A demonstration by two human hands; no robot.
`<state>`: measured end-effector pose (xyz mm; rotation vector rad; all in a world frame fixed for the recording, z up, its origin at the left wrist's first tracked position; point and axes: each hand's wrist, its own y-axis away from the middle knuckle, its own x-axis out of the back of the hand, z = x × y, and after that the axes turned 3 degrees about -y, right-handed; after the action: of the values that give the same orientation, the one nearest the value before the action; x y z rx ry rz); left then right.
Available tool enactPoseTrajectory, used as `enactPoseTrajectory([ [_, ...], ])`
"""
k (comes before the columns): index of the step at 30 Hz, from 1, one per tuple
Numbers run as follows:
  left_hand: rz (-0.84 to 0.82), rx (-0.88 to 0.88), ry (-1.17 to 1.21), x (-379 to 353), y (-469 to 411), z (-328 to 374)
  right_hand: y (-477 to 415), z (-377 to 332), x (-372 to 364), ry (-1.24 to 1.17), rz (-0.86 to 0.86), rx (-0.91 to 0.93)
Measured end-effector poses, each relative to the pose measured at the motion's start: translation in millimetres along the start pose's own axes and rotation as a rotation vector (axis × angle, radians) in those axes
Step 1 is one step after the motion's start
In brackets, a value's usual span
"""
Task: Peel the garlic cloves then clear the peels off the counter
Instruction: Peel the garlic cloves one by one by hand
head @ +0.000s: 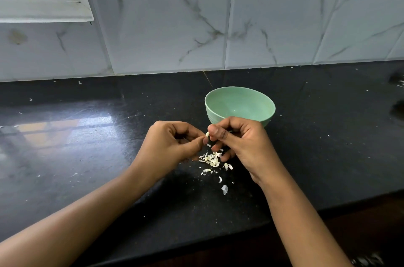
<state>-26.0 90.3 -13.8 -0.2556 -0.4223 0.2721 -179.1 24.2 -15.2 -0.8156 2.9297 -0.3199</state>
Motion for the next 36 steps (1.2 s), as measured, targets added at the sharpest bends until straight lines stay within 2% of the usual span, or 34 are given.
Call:
enactPoseTrajectory([
  [6,0.030,-0.098,-0.150,-1.2,1.6,-2.0,-0.1,-1.5,-0.5,-0.096,-0.052,-0.062],
  [18,-0.035,-0.084,0.016,-1.1,1.8,4.7,0.3,-2.5,1.9,-0.154,-0.101,-0.065],
  [24,-0.038,-0.091,-0.047,-2.1,0.4,-2.5,0.9,-1.4,0.4,-0.077,-0.092,-0.016],
  [31,-0.186,0.050,0.146,-4.3,-1.3,-2.8,-1.7,5.0,1.0,0.056,-0.083,0.034],
  [36,-0.172,0.096,0.166,-3.6,-3.1,-2.3,-2.7,11.4,1.4,0.241,-0.023,0.100],
])
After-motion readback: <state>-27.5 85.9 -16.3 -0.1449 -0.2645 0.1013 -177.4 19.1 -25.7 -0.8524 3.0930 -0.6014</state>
